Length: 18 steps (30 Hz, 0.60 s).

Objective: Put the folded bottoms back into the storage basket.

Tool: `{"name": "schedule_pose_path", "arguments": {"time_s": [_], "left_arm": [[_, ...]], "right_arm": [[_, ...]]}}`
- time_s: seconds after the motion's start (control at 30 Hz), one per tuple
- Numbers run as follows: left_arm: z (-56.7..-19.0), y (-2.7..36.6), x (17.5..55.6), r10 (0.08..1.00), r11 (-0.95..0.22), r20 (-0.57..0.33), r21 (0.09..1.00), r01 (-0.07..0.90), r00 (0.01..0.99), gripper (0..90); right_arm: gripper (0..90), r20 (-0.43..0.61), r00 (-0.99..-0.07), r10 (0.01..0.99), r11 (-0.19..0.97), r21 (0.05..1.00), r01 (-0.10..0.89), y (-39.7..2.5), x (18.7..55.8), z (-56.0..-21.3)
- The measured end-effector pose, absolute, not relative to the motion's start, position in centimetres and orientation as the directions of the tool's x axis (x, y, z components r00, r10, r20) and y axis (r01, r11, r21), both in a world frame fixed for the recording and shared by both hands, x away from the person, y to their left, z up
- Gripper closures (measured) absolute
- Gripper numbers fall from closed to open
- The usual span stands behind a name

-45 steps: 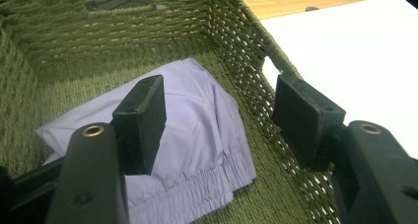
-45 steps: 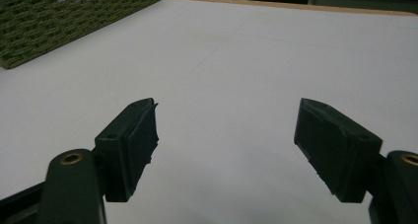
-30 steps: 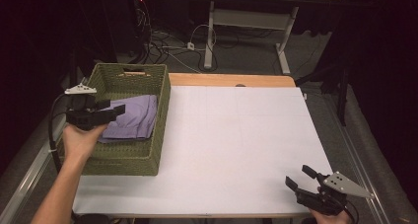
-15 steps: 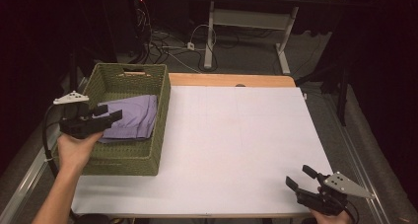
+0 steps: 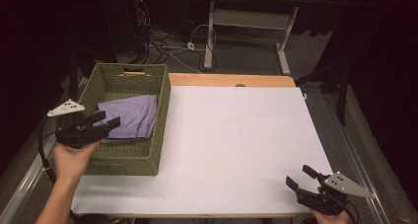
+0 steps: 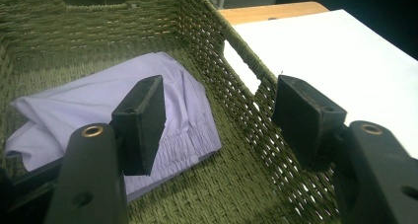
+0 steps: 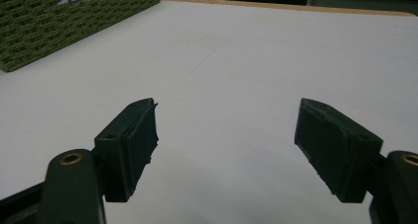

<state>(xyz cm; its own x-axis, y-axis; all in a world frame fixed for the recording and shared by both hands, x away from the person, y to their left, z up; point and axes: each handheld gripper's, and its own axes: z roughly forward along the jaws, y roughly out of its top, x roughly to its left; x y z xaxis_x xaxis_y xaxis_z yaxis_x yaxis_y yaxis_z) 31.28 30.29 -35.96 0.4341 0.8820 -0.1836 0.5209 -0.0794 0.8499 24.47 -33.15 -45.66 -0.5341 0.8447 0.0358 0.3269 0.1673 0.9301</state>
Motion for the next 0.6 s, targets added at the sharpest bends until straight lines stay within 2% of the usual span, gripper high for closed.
{"name": "schedule_pose_path", "arguments": {"time_s": [0.6], "left_arm": [[-37.3, 30.4, 29.1, 0.880, -0.065, -0.193, 0.856, 0.512, 0.434, 36.0]], "right_arm": [[24.5, 0.039, -0.529, 0.848, 0.163, 0.930, 0.330, -33.2, 24.5, -45.7]]}}
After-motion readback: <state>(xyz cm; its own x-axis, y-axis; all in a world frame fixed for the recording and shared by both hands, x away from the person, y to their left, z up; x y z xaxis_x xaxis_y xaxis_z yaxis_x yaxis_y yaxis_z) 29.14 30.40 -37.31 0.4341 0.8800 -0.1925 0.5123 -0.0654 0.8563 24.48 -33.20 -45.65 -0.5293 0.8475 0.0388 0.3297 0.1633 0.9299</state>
